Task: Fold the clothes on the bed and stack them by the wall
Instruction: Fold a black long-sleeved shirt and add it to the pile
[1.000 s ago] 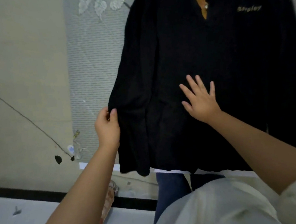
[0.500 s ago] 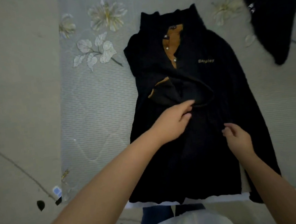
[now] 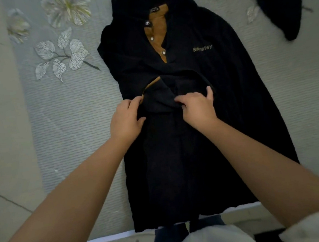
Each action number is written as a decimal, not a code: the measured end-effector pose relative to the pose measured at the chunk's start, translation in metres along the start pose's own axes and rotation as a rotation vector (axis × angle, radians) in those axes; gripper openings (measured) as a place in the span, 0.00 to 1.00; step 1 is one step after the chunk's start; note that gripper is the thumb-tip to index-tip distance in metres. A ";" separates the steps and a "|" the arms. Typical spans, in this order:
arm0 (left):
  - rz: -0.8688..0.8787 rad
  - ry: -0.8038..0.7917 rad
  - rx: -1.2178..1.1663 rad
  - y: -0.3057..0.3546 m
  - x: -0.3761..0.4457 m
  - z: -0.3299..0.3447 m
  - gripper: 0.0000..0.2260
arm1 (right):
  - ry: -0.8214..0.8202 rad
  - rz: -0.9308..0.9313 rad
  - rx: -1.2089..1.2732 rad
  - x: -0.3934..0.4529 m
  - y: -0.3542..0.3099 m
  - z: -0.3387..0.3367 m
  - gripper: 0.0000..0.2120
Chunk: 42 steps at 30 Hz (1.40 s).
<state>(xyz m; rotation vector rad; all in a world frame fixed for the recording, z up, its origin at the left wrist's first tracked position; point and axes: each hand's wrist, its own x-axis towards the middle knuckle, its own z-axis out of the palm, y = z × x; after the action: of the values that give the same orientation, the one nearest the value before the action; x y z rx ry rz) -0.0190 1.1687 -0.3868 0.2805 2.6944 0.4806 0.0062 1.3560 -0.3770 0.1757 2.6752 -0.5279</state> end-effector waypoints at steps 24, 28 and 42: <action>0.263 -0.113 0.316 -0.018 0.071 -0.025 0.19 | -0.136 0.593 0.075 -0.052 0.086 -0.025 0.25; 0.313 -0.070 0.462 -0.026 0.093 -0.037 0.12 | -0.064 0.613 -0.015 -0.049 0.101 -0.051 0.18; -0.123 0.002 0.523 -0.083 0.123 -0.085 0.12 | -0.081 0.193 -0.061 0.047 0.058 -0.085 0.16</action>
<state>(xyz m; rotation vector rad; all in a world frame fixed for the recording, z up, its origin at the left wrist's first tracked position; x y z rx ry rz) -0.1749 1.0995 -0.3849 0.2494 2.7741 -0.2689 -0.0563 1.4443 -0.3446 0.3816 2.5573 -0.3835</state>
